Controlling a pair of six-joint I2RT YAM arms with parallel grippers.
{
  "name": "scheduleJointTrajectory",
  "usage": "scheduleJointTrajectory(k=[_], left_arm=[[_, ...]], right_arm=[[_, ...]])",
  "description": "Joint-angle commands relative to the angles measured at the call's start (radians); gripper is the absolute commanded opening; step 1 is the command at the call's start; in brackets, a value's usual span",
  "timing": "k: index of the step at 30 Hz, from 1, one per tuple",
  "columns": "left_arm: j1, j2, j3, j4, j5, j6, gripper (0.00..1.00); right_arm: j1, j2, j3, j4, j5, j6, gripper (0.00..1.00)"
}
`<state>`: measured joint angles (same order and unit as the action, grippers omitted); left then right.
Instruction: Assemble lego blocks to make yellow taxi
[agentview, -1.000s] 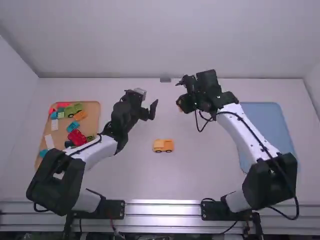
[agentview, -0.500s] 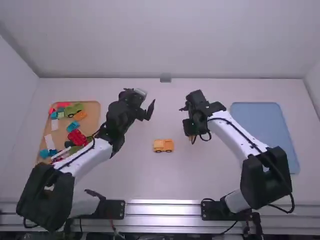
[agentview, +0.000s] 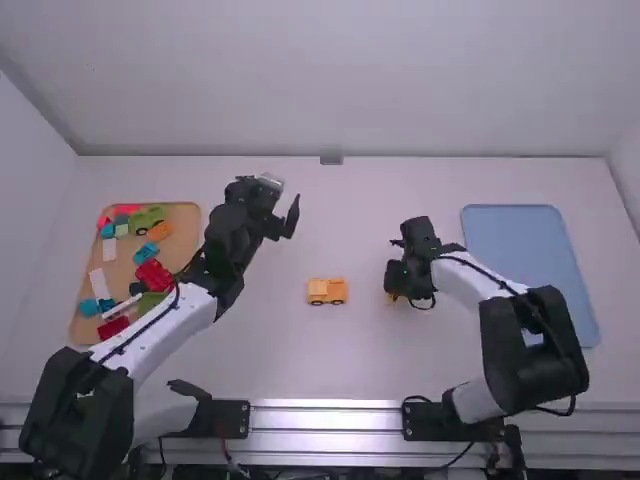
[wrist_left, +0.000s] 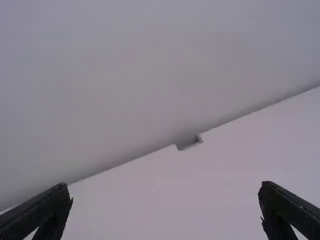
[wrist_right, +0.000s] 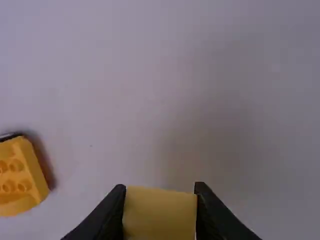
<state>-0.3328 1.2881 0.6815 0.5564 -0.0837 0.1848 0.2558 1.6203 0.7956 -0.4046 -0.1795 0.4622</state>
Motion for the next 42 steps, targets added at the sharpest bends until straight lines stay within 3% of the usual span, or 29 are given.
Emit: scheduleJointTrajectory(k=[1, 4, 8, 11, 14, 29, 35, 42], left_arm=[[0.0, -0.013, -0.006, 0.013, -0.011, 0.014, 0.99], [0.0, -0.013, -0.017, 0.032, -0.011, 0.014, 0.99], [0.0, -0.012, -0.019, 0.03, -0.011, 0.003, 0.99], [0.0, -0.012, -0.019, 0.026, -0.011, 0.007, 0.99], [0.0, -0.012, -0.019, 0.027, -0.011, 0.004, 0.99], [0.0, -0.011, -0.019, 0.014, -0.011, 0.003, 0.99], [0.0, -0.011, -0.019, 0.007, -0.011, -0.039, 0.99], [0.0, -0.011, -0.019, 0.001, -0.011, -0.039, 0.99]], right_arm=[[-0.008, 0.008, -0.02, 0.013, -0.036, 0.124, 0.33], [-0.002, 0.008, -0.024, 0.044, -0.033, 0.214, 0.27], [0.035, 0.008, -0.024, 0.113, -0.023, 0.425, 0.34], [0.063, 0.009, -0.024, 0.195, -0.036, 0.506, 0.13], [0.083, 0.009, -0.024, 0.241, -0.035, 0.56, 0.0], [0.084, 0.009, -0.023, 0.159, 0.04, 1.083, 0.0], [0.057, 0.009, -0.024, 0.056, 0.04, 1.32, 0.0], [0.058, 0.011, -0.025, 0.073, 0.053, 1.382, 0.0]])
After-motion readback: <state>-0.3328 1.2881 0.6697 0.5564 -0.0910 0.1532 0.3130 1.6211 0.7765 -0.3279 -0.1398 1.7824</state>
